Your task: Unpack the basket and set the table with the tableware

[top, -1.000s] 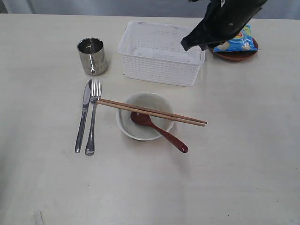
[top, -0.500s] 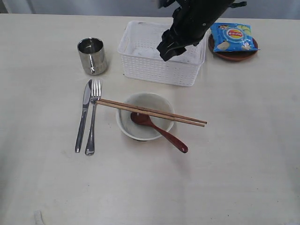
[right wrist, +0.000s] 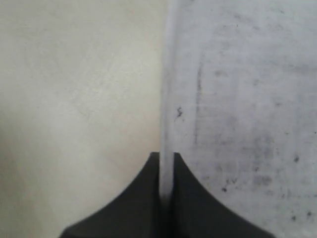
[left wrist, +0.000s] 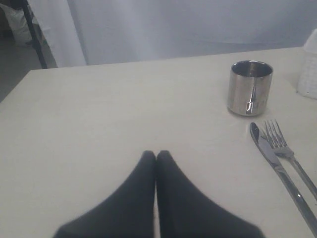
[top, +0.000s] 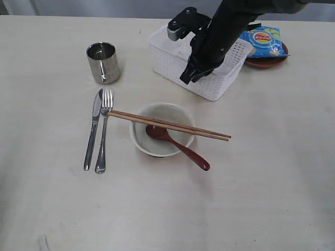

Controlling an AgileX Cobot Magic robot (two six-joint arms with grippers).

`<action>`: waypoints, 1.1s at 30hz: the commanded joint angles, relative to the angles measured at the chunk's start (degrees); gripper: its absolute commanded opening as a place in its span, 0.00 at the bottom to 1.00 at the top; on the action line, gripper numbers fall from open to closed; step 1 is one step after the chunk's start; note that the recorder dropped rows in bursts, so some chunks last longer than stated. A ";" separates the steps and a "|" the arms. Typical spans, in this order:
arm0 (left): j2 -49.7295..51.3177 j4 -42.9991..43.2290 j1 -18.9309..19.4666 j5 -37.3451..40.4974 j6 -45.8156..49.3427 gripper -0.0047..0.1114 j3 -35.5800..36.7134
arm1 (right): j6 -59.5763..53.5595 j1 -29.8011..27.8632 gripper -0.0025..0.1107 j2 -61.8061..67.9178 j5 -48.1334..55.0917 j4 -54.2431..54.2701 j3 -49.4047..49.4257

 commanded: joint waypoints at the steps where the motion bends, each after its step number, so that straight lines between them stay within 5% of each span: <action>1: -0.11 -0.26 -0.32 -0.03 -0.13 0.04 0.13 | -2.01 -0.37 0.02 -3.99 -0.10 0.19 -2.90; 6: -0.11 -0.16 -0.32 -0.03 -0.13 0.04 0.13 | -1.50 -0.47 0.02 -10.02 0.28 -1.64 -8.23; 10: -0.11 -0.16 -0.32 -0.03 -0.13 0.04 0.13 | 11.26 -2.28 0.02 -12.36 0.52 -12.11 -11.73; 20: -0.11 -0.16 -0.32 -0.03 -0.13 0.04 0.13 | 38.46 -23.08 0.02 -7.70 1.11 -19.20 -12.87; 27: -0.11 -0.16 -0.32 -0.03 -0.13 0.04 0.13 | 39.65 -33.30 0.02 0.44 0.25 -13.47 -12.87; 33: -0.11 -0.16 -0.32 -0.03 -0.13 0.04 0.13 | 34.43 -35.45 0.02 7.32 0.12 -7.88 -12.87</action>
